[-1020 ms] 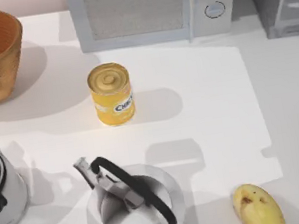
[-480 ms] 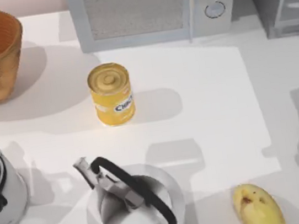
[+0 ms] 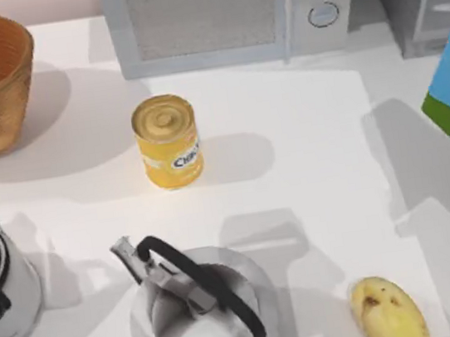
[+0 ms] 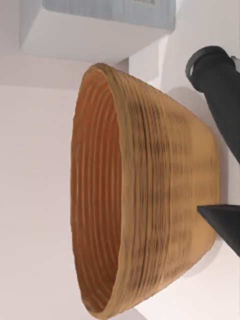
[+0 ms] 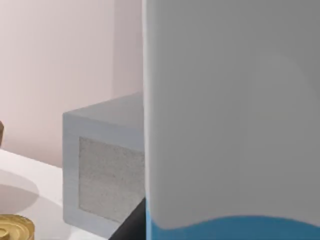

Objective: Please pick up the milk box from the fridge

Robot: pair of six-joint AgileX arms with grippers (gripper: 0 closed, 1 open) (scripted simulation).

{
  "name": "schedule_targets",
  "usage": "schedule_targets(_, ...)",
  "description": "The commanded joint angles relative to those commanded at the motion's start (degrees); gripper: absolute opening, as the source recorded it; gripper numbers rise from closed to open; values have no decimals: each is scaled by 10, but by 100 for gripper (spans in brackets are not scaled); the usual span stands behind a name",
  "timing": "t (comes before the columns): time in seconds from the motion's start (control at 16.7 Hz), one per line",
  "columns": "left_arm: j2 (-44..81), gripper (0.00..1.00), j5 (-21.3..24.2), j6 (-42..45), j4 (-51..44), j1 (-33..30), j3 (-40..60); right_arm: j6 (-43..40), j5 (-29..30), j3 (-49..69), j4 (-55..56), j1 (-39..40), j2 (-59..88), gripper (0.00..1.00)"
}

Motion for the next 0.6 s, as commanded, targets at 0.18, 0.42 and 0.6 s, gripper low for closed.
schedule_targets(0.18, 0, 100, 0, 0, 0, 0, 0, 3, -49, 31, 143, 14, 176, 0)
schedule_targets(0.42, 0, 100, 0, 0, 0, 0, 0, 11, -108, 62, 288, 15, 379, 0)
schedule_targets(0.6, 0, 100, 0, 0, 0, 0, 0, 18, -139, 75, 351, 5, 479, 0)
